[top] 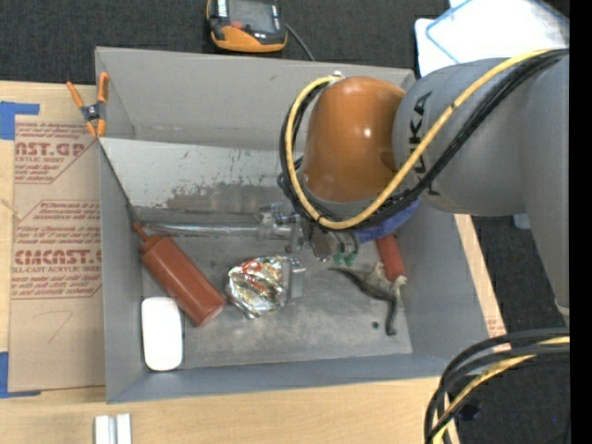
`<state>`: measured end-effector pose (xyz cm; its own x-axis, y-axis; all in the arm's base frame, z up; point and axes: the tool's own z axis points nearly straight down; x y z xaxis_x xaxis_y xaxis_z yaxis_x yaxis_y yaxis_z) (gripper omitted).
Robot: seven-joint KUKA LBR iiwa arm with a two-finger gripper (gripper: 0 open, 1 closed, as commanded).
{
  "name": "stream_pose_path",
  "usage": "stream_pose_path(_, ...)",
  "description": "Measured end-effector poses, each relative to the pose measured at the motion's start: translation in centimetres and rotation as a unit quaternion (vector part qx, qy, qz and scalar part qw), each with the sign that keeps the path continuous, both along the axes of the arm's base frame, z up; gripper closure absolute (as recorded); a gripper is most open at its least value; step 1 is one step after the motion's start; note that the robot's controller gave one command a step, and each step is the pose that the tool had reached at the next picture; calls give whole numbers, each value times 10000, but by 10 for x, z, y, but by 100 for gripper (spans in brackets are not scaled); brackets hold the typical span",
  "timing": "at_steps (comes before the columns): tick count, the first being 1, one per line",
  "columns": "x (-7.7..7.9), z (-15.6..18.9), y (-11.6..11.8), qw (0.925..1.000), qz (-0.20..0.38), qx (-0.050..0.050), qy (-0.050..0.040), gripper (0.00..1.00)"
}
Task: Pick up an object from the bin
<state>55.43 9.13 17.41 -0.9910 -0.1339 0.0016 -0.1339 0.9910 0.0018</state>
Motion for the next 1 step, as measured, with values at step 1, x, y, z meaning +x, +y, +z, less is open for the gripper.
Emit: stream_pose_path(1,-2,-3,9,10000,45,11,-67,0)
